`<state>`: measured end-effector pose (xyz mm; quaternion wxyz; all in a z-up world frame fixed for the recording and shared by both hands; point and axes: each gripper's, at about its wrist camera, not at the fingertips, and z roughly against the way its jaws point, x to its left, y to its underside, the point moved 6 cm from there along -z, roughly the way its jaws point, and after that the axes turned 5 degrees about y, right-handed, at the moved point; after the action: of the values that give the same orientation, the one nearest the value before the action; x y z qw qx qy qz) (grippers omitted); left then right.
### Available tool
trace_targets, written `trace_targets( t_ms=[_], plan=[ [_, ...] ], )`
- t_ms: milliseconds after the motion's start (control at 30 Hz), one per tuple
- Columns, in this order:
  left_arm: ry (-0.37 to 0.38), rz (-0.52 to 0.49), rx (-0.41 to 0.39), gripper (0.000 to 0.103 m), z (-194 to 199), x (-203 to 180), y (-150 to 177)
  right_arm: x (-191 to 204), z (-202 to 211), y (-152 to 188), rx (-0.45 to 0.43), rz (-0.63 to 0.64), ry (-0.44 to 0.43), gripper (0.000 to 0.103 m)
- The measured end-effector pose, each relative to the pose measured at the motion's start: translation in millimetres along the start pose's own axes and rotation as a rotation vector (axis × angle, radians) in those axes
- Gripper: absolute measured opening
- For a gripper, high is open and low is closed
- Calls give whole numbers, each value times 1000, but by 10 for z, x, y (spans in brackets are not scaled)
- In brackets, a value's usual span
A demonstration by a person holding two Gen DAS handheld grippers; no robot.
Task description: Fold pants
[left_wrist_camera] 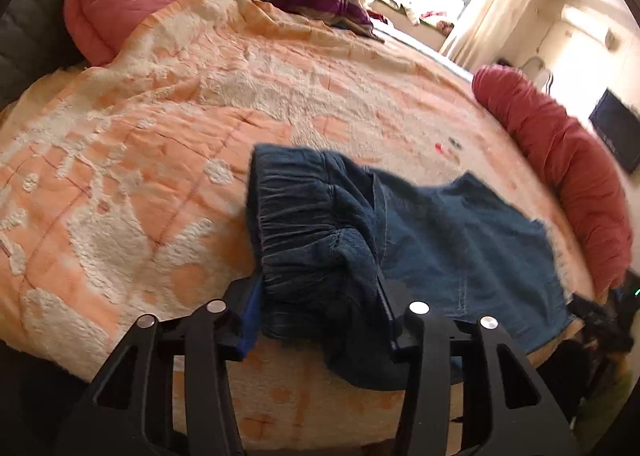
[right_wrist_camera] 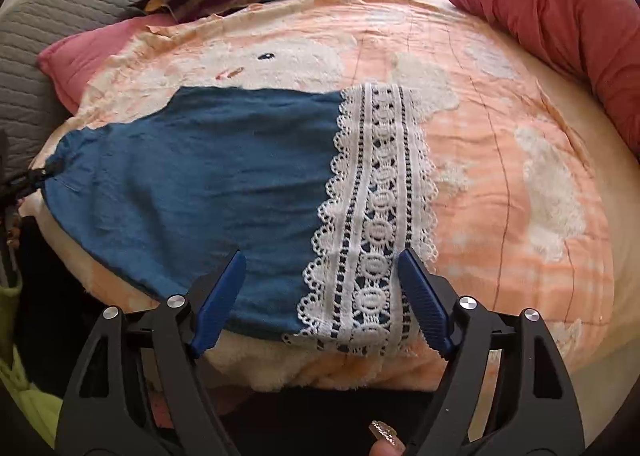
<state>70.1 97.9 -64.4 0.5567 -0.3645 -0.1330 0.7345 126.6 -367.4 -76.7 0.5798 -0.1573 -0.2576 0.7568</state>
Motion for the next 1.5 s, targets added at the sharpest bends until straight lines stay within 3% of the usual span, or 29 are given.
trace_targets(
  t_ms=[67, 233, 300, 400, 500, 600, 700, 833, 1033, 1133, 1300, 1500],
  plan=[
    [-29, -25, -13, 43, 55, 34, -34, 14, -7, 13, 5, 1, -5, 72],
    [-45, -15, 55, 51, -80, 147, 51, 62, -59, 36, 31, 40, 25, 76],
    [-56, 4, 18, 62, 30, 174, 2, 64, -38, 34, 25, 48, 27, 76],
    [-104, -62, -109, 63, 353, 27, -146, 65, 124, -6, -53, 39, 10, 76],
    [-12, -139, -135, 72, 456, -382, -249, 90, 254, -100, -122, 9, -33, 76],
    [71, -219, -83, 72, 233, -822, -215, 203, 252, -215, -139, 12, -78, 72],
    [155, -309, 39, 72, -185, -1265, -4, 339, 86, -245, -79, 53, -66, 71],
    [132, -382, 211, 78, -667, -1429, 435, 359, -134, -10, 62, 89, 2, 69],
    [71, -520, 210, 78, -660, -1436, 618, 417, -131, 158, 81, 143, 39, 69],
    [80, -551, 207, 78, -587, -1466, 504, 431, -80, 129, 63, 143, 16, 72],
    [151, -515, 150, 78, -540, -1608, 0, 208, 225, -287, -123, 26, -35, 72],
    [165, -460, 123, 78, -878, -1778, -560, -278, 90, -891, -161, -97, -11, 72]
  ],
)
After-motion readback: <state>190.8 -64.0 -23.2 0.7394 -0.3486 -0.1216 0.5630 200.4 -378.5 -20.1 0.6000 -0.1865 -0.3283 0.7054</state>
